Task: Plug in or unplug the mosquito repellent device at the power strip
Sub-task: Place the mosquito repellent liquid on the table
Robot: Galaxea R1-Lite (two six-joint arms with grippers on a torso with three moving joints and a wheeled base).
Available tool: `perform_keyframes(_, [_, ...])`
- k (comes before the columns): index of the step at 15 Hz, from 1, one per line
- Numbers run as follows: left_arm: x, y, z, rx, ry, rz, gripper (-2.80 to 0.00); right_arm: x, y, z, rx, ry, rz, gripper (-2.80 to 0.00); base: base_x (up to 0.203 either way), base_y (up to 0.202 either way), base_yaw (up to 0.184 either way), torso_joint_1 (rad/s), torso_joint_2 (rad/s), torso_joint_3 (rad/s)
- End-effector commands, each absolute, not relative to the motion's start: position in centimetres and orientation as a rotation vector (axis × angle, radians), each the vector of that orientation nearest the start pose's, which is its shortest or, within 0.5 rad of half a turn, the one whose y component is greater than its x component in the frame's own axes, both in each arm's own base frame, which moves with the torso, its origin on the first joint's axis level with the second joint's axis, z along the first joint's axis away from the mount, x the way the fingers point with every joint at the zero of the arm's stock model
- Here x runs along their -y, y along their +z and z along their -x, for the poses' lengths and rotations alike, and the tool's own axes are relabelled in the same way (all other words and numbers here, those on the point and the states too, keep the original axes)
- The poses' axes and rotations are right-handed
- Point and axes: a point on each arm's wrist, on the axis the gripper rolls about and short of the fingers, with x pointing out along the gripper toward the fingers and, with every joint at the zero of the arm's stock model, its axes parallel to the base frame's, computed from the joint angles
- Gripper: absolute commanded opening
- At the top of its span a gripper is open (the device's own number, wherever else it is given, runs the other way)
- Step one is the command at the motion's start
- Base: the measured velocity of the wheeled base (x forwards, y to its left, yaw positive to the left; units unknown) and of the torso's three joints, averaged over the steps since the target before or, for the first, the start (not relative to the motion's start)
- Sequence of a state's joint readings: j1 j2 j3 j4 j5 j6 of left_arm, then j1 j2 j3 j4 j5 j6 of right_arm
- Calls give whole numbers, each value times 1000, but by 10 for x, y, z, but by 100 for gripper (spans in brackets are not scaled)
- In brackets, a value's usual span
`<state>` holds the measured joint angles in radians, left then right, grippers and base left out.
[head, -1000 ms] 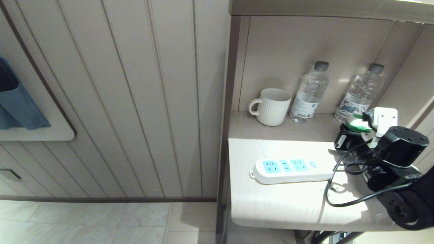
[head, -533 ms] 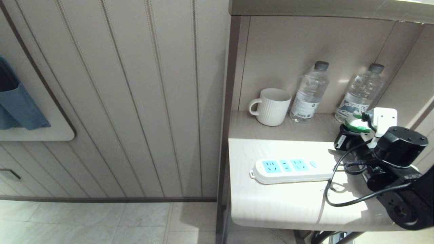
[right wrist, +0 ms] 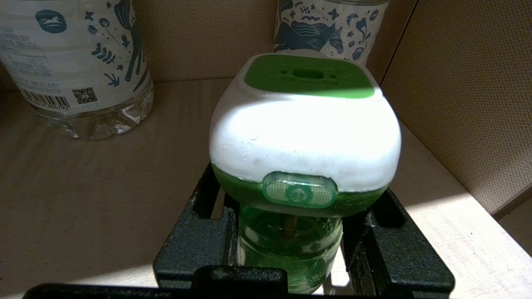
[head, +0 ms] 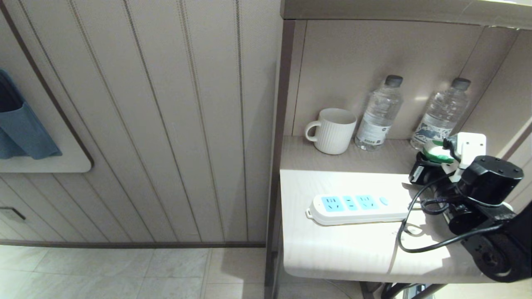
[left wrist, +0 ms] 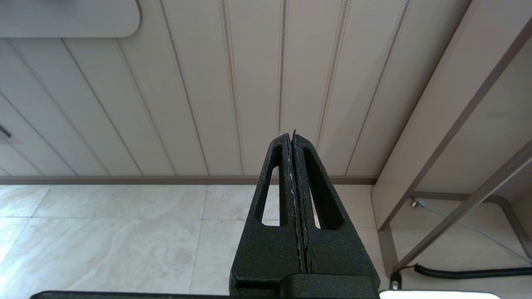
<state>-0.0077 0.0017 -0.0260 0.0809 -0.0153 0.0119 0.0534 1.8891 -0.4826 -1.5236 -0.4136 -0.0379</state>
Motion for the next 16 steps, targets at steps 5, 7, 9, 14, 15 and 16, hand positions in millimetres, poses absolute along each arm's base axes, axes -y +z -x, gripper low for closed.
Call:
perform_keyframes(5, [0, 74, 25, -58, -23, -12, -280, -7, 136, -299, 135, -366, 4, -280, 0, 0, 0, 0, 0, 0])
perform_keyframes(7, [0, 75, 25, -55, -23, -12, -280, -6, 136, -299, 136, -367, 4, -280, 0, 0, 0, 0, 0, 0])
perform_keyframes(9, [0, 74, 25, -58, -23, -12, -280, -6, 136, -299, 138, -367, 3, -280, 0, 0, 0, 0, 0, 0])
perform_keyframes(14, [0, 74, 25, -57, -23, -12, -280, -6, 138, -298, 144, -367, 2, 0, 0, 0, 0, 0, 0, 0])
perform_keyframes(15, [0, 74, 25, -57, -23, -12, -280, -6, 139, -297, 145, -367, 1, 0, 0, 0, 0, 0, 0, 0])
perform_keyframes(16, [0, 75, 25, -55, -23, -12, -280, -7, 140, -297, 148, -366, 1, 0, 0, 0, 0, 0, 0, 0])
